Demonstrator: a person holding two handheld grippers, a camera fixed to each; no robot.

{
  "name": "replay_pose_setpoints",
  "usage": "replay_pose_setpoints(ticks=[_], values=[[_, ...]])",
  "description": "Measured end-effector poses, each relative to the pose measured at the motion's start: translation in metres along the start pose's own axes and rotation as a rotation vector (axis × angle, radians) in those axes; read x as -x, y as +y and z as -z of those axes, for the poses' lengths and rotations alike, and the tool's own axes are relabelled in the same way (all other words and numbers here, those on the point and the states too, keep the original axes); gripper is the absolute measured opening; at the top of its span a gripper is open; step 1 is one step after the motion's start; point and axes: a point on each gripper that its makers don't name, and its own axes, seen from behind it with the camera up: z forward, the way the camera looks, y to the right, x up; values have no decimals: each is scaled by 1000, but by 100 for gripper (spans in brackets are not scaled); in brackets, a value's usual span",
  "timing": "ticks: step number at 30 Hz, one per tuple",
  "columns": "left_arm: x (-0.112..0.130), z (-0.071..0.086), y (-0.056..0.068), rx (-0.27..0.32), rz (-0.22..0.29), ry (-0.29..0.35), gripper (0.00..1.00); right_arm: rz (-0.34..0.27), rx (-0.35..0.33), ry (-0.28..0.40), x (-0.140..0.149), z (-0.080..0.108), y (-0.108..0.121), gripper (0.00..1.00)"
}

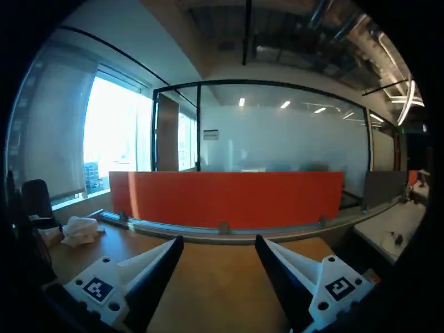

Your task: Fold towel

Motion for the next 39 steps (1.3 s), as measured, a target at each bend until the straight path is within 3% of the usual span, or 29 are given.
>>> replay_pose_setpoints(ticks=[5, 11, 26, 39], values=[[10, 2, 1, -3, -24, 30, 93, -14, -7, -3, 0, -1, -8, 100], [30, 6, -8, -24, -34, 57, 93, -32, 2, 2, 6, -3, -15, 100], [107, 8, -20, -63, -17, 82, 93, -34, -12, 8, 38, -14, -39, 100], [150, 0, -16, -60, 1, 91, 93, -13, -34, 8, 65, -18, -49, 100]])
